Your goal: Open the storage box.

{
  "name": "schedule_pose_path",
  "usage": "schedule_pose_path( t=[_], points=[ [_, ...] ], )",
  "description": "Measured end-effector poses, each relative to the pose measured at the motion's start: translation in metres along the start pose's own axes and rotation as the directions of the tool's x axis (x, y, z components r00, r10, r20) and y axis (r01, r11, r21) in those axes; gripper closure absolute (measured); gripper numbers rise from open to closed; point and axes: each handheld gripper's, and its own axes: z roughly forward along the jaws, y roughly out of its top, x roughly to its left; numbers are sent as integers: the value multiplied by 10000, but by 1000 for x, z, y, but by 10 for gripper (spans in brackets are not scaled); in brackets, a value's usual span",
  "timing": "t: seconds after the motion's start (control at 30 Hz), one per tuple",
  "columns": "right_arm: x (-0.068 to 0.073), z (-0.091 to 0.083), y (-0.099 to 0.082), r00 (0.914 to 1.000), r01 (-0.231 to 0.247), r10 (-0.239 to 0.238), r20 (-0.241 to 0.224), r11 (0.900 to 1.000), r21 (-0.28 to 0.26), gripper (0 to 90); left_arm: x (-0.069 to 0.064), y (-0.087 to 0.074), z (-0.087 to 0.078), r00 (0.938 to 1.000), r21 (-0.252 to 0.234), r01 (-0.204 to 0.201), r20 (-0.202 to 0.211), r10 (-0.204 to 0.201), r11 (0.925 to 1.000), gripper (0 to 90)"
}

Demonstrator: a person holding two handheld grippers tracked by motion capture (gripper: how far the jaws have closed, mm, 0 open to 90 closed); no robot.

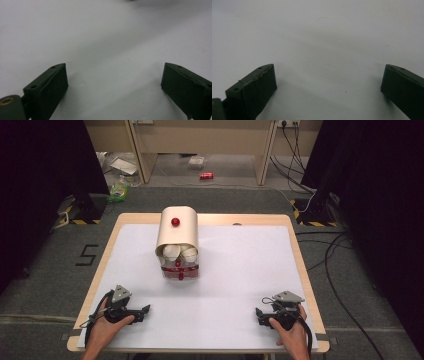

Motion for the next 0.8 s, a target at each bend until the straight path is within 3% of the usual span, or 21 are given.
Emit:
schedule_pose_path(
  t=[0.53, 0.6, 0.8],
  points=[
    [0, 0, 0, 10000, -3, 3, 0, 10000, 2, 4, 1, 1, -1, 10000, -55, 54, 37, -54, 10000, 79],
    [0, 0, 0, 10000, -1, 1, -1, 10000, 2, 4, 1, 3, -2, 9991, -209, 86, 415, -77, 9997, 167],
    [0, 0, 0, 10000, 3, -3, 2, 10000, 0, 4, -7, 11, -5, 9978, -395, -118, 652, 143, 9992, 151]
  ],
)
